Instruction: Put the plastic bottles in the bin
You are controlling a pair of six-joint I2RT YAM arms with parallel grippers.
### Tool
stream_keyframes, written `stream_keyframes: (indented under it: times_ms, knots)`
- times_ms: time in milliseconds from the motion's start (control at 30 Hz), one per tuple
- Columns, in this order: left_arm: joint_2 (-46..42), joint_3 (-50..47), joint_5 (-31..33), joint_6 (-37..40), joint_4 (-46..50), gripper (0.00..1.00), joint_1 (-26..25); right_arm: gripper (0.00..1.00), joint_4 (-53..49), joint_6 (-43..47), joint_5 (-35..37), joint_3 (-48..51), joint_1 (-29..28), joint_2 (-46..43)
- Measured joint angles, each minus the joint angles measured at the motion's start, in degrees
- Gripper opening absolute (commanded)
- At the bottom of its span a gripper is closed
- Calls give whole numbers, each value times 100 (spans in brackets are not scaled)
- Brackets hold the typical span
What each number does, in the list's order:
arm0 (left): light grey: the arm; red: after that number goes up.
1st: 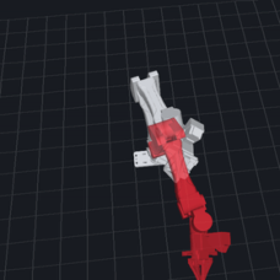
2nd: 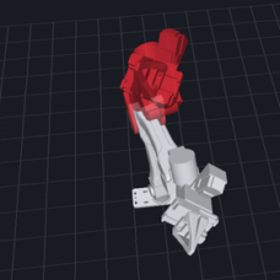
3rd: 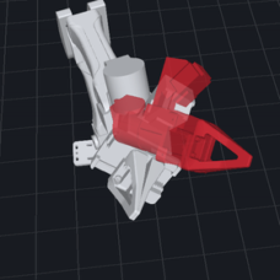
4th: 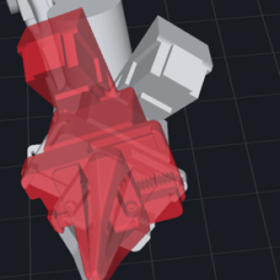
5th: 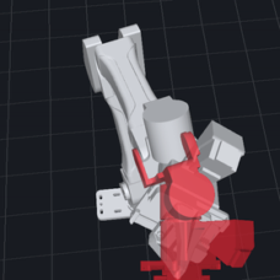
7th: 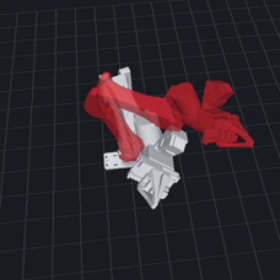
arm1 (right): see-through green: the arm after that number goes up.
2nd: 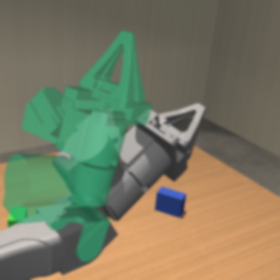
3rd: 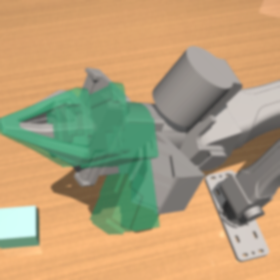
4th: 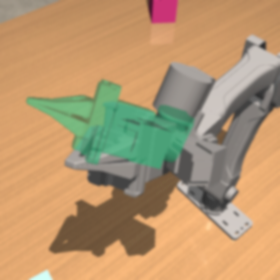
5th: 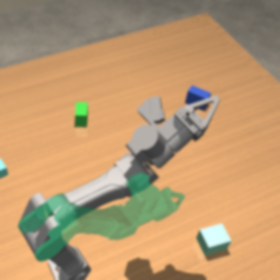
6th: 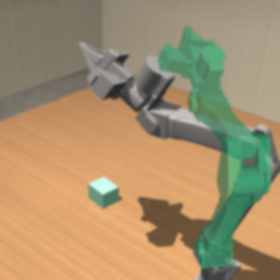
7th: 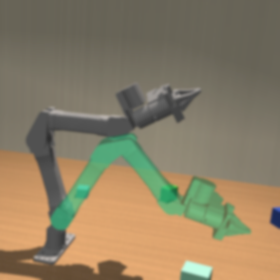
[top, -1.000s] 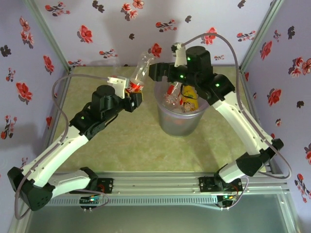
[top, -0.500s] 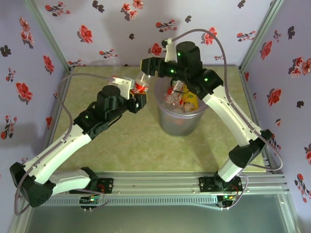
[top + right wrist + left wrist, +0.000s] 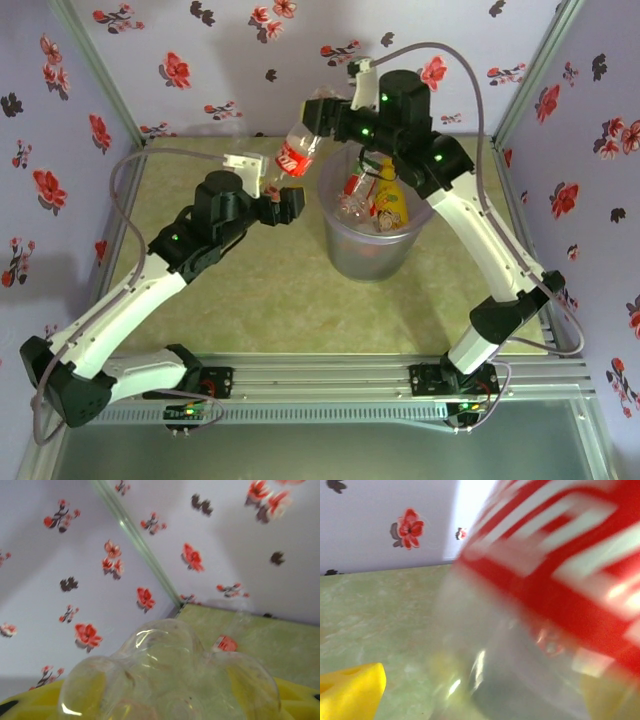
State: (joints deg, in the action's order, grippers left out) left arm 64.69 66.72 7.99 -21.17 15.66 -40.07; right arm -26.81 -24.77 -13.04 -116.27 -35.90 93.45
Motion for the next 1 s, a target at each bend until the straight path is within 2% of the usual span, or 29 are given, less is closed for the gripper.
stream_keyframes:
  times_ms: [200, 400, 733, 833, 1000]
  knots:
    - [-389, -245, -57, -249, 251, 100, 662, 42, -208, 413, 533, -208, 566, -46]
    - [-264, -387, -284, -470, 520, 100, 1416, 40, -743, 922, 949, -448, 715, -87]
    - [74, -592, -549, -553, 592, 100, 1733, 40, -1421, 1287, 1034, -542, 717, 15]
    - [313, -566, -566, -472, 570, 100, 2000, 40, -1550, 1309, 1023, -509, 715, 44]
    - [1231, -219, -566, -146, 551, 100, 2396, 41, -1576, 1298, 920, -175, 715, 50]
